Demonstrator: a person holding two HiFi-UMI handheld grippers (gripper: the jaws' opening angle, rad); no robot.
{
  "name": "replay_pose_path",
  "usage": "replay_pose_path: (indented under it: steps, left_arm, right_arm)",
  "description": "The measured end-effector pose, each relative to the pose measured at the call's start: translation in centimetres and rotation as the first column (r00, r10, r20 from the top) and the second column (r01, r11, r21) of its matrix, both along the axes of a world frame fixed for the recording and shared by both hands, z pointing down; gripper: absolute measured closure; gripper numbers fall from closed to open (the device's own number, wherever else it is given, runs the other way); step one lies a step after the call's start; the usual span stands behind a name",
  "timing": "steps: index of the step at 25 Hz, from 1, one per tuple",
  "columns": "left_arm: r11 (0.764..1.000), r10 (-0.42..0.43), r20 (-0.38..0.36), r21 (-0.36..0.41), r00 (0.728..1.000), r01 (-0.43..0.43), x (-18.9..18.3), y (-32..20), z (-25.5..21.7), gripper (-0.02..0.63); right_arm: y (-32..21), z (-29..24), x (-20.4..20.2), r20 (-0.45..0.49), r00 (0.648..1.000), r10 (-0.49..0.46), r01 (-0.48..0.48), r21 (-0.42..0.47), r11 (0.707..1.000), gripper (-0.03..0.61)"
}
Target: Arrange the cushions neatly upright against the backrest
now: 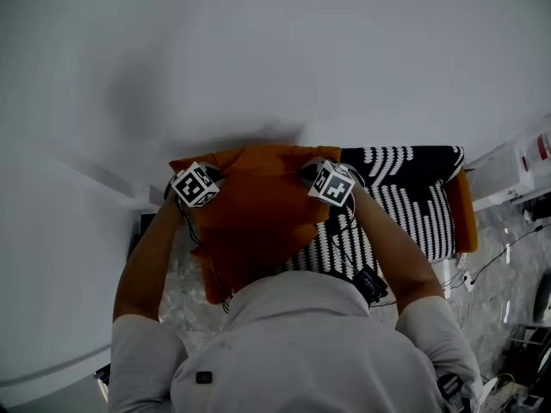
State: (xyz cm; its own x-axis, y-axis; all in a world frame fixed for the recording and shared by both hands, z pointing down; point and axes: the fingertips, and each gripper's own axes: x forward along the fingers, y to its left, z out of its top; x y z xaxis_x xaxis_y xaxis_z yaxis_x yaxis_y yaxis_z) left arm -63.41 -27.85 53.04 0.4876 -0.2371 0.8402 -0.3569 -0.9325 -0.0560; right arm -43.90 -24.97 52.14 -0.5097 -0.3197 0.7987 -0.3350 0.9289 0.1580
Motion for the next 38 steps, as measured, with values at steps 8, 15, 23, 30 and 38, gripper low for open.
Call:
replay_pose_path:
  steps: [8, 15, 23, 30, 38]
  left_arm:
    - [0.998, 0.062, 0.005, 0.028, 0.998, -0.062, 4.8, -1.5, -2.2, 0.592]
    - [0.991, 0.123, 0.035, 0.039, 0.992, -0.124, 10.9, -1.3, -2.6, 0.592]
    - [0.991, 0.119, 0.057, 0.046, 0.991, -0.122, 21.4, -0.5, -3.6, 0.592]
    - [0.996, 0.070, 0.066, 0.046, 0.995, -0.073, 32.9, 1.2, -2.7, 0.592]
    - [0.999, 0.038, 0.051, 0.026, 0.998, -0.039, 44.1, 2.8, -0.2, 0.592]
  right_arm:
    - [-0.8, -2.4, 4.7, 0.007, 0.998, 0.065, -0.065, 0.047, 0.997, 0.550]
    - [0.1, -2.7, 10.8, 0.015, 0.993, 0.114, -0.115, 0.050, 0.992, 0.550]
    - [0.8, -3.3, 21.2, 0.041, 0.993, 0.111, -0.114, 0.064, 0.991, 0.549]
    - [1.6, -2.3, 32.9, 0.043, 0.997, 0.062, -0.064, 0.057, 0.996, 0.549]
    - [2.4, 0.1, 44.1, 0.020, 0.998, 0.054, -0.054, 0.030, 0.998, 0.549]
